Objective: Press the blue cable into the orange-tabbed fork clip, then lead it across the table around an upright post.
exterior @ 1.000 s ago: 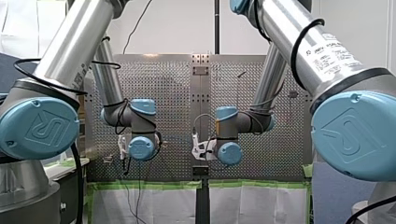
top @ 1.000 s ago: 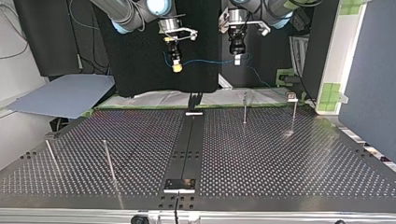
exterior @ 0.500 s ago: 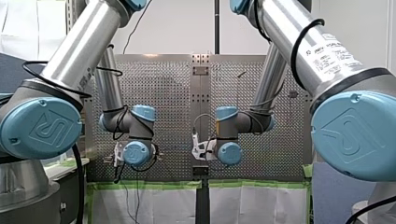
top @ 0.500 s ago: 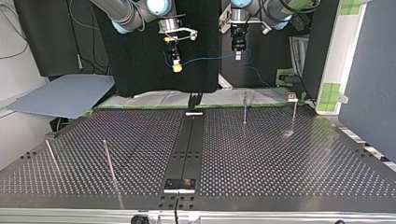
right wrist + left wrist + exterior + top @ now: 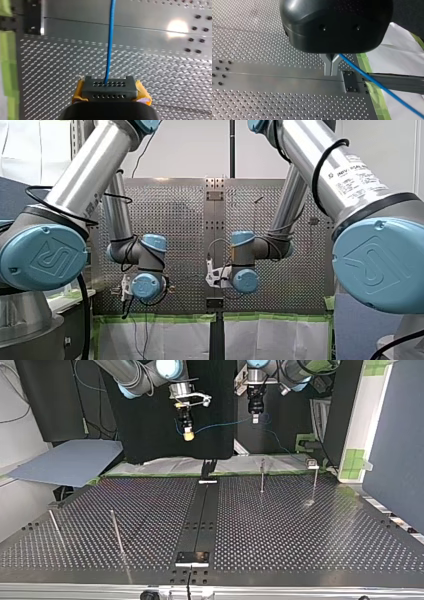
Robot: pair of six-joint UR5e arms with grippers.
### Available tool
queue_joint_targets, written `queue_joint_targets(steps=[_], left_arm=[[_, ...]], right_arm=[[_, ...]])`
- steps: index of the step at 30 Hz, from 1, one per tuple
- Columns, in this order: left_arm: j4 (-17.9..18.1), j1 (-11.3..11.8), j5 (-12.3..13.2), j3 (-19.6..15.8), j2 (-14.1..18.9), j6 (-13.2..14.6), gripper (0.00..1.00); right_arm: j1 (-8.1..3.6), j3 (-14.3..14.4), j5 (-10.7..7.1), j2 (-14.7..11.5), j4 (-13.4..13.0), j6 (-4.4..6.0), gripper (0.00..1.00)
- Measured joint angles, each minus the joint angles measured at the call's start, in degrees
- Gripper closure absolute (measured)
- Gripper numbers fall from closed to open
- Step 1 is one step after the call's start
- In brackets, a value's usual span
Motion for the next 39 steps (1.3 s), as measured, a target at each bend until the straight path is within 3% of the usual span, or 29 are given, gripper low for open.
queue_joint_targets(steps=[5,11,18,23,33,39], left_arm=[[2.83,0.15,1.09,-0.01,-2.81,-1.19,1.0],[6.22,0.96,3.31,0.01,-6.49,-0.06,1.0],[4.77,3.06,4.56,0.03,-9.56,0.75,1.0],[2.2,5.18,6.39,0.01,-8.08,0.07,1.0],[-3.5,6.31,10.26,0.0,-1.96,-2.85,1.0],[-1.9,6.72,11.59,0.01,1.39,-5.95,1.0]], right_arm=[[-0.02,-2.2,-0.19,-2.67,2.68,2.67,1.0],[-0.4,-2.08,-0.55,-5.99,6.0,5.47,1.0],[-0.48,-1.87,-0.61,-9.39,8.0,6.48,1.0],[-0.72,-1.87,-0.64,-11.34,6.82,7.36,1.0],[-0.79,-2.03,-1.26,-6.41,1.78,8.0,1.0],[-0.87,-2.57,-3.38,-2.96,-1.66,9.52,1.0]])
